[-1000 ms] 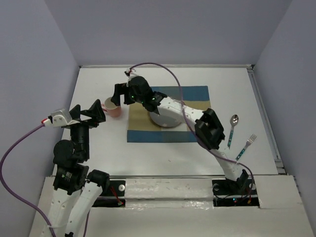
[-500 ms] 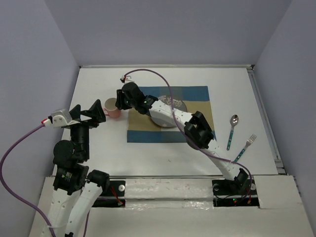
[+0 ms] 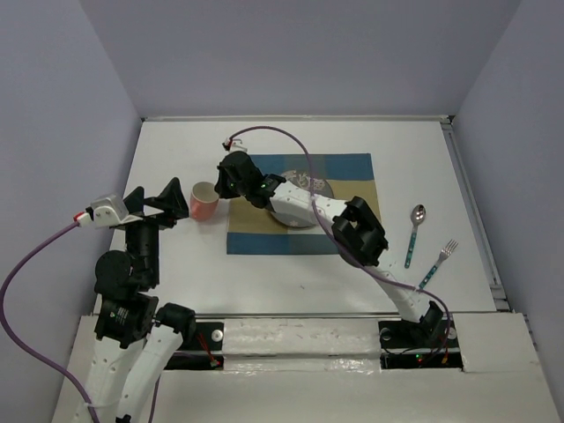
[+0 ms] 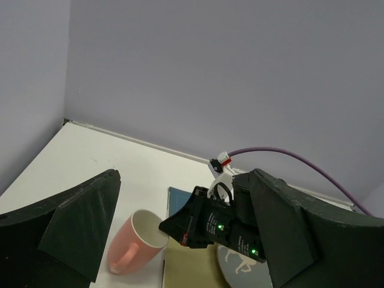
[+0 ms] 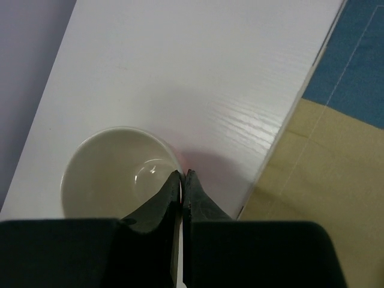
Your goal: Set the dinner table for one person
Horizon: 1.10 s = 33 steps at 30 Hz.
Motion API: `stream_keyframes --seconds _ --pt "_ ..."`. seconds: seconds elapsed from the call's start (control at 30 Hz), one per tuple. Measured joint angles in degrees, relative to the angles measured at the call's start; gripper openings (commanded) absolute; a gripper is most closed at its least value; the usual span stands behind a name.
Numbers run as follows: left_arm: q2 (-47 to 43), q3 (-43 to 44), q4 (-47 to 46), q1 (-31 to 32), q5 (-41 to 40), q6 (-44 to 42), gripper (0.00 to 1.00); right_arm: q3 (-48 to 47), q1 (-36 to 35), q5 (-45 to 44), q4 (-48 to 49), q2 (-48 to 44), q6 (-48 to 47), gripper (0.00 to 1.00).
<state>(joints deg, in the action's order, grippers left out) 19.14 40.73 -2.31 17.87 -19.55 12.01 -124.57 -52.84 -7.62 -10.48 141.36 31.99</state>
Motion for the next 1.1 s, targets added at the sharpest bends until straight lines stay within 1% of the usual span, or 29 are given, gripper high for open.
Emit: stream_keyframes --seconds 0.13,0.27,0.33,0.43,0.53,0.6,0.63,0.73,0.8,0.97,1.1 --pt "-0.3 0.0 0.0 0.0 0.0 0.0 0.99 5.9 0.0 -0.8 1.0 -5.0 0.9 0.00" --pt "-0.6 0.0 0.0 0.0 0.1 0.0 0.99 15.9 0.7 -1.7 2.8 -14.4 0.9 0.00" --pt "-0.9 -0.2 0.0 0.0 0.2 0.0 0.99 22.0 1.6 -2.1 4.6 -20.7 0.4 0.00" --pt "-1.3 -0.6 0.0 0.0 0.5 0.0 0.99 32.4 5.8 -2.5 7.6 -32.8 -0.7 0.00" --pt "-1.4 -0.6 0.0 0.2 0.8 0.0 0.99 37.8 11.9 -3.4 9.2 -39.8 -2.0 0.00" --pt "-1.4 -0.6 0.0 0.4 1.0 0.0 0.99 42.1 17.5 -4.9 10.6 -44.0 -3.1 0.00" --pt "-1.6 -0.6 0.0 0.4 1.2 0.0 0.99 44.7 21.6 -5.6 11.2 -46.1 -4.1 0.00" --pt "-2.1 -0.6 0.0 0.6 1.6 0.1 0.99 48.2 29.2 -8.4 10.9 -47.7 -6.3 0.00" --pt "-2.3 -0.6 0.0 0.9 1.8 0.1 0.99 49.0 32.9 -9.5 9.9 -47.5 -8.0 0.00" --pt "-2.3 -0.7 0.0 1.3 2.4 0.1 0.99 49.4 37.6 -9.7 7.4 -46.9 -11.1 0.00" --pt "-2.3 -0.7 0.0 1.6 2.9 0.1 0.99 49.4 41.4 -6.4 7.8 -45.2 -11.0 0.00"
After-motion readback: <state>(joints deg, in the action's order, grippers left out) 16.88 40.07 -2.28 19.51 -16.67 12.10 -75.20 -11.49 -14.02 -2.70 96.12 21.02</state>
